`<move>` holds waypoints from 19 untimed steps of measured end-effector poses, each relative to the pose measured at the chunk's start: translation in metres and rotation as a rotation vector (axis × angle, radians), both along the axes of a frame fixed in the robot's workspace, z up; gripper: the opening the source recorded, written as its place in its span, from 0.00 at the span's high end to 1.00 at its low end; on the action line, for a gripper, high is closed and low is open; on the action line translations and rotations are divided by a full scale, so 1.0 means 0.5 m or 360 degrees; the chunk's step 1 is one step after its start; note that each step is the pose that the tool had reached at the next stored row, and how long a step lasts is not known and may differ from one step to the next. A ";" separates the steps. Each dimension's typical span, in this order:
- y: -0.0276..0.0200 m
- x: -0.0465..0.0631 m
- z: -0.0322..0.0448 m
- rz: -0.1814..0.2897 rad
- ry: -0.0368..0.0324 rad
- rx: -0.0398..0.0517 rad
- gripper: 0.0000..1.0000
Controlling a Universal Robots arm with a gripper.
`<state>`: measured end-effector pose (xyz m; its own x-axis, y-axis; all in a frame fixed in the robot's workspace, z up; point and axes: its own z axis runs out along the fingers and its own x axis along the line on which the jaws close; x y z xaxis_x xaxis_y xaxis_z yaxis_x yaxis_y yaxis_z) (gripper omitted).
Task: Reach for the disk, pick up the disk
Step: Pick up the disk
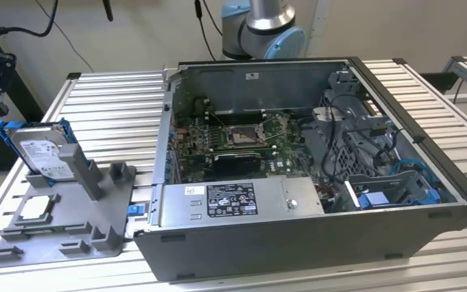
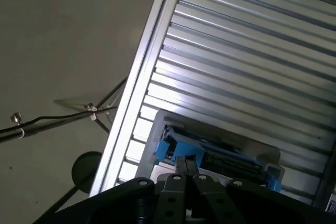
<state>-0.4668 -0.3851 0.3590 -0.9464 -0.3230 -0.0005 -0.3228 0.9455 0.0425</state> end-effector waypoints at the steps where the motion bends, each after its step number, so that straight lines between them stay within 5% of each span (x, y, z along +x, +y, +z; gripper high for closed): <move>1: 0.0000 0.000 0.000 0.0026 0.0000 0.0000 1.00; 11: 0.0001 0.000 0.000 0.0309 -0.0015 0.0000 1.00; 19: 0.0001 0.000 0.000 0.0530 -0.0017 0.0001 1.00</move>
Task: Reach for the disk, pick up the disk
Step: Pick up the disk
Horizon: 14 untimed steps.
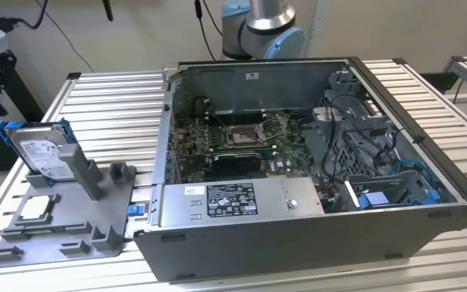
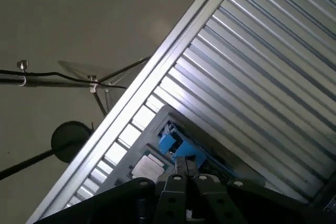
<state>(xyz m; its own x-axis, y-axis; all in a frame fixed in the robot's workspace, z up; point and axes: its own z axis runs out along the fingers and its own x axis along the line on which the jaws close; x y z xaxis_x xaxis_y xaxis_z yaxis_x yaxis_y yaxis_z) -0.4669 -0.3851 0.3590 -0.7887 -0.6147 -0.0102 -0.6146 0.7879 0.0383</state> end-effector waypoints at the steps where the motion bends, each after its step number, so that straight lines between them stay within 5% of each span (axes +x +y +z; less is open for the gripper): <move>1: 0.0000 0.000 0.000 0.0019 -0.0001 0.0000 1.00; 14: 0.0000 0.000 0.000 0.0371 -0.0001 0.0000 1.00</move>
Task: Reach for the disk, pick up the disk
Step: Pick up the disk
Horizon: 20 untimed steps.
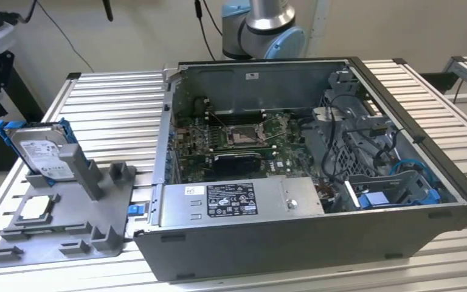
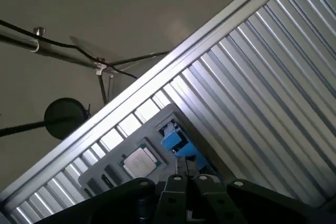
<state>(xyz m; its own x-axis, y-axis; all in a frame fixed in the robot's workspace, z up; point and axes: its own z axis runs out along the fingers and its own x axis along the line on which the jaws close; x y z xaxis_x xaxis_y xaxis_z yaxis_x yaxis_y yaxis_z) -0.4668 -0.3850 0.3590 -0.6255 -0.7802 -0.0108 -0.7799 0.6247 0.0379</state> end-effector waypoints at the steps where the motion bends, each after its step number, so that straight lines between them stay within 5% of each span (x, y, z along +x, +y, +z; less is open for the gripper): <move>1: 0.0000 0.000 0.000 0.0028 0.0000 0.0000 1.00; 4: 0.0000 0.000 0.000 0.0106 -0.0001 0.0000 1.00; 8: 0.0001 0.000 0.000 0.0205 -0.0019 0.0000 1.00; 13: 0.0000 0.000 0.000 0.0320 -0.0068 -0.0002 1.00; 20: 0.0001 0.000 -0.001 0.0518 -0.0070 0.0003 1.00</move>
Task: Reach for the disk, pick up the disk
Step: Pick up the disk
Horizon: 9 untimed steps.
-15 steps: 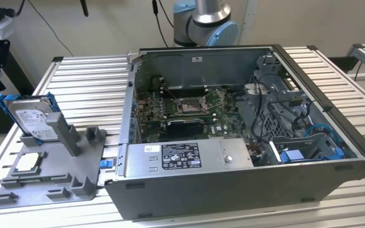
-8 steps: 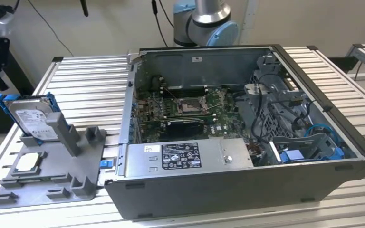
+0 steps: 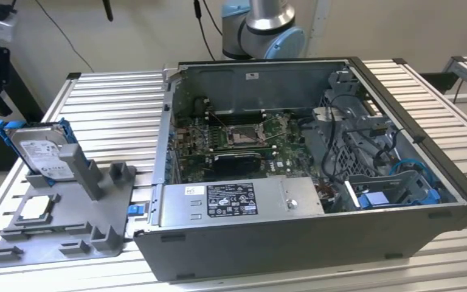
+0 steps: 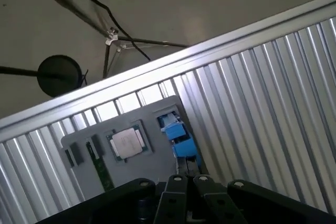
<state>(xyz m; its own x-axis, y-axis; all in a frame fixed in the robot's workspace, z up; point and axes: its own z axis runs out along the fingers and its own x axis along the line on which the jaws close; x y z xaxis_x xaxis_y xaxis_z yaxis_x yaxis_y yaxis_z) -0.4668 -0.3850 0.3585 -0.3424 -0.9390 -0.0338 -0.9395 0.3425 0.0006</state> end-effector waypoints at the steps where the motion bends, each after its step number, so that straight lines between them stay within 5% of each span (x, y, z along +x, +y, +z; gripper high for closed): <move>1: 0.0000 0.000 0.000 0.0028 0.0000 0.0000 1.00; 9: 0.0000 0.000 -0.005 0.0261 0.0000 0.0000 1.00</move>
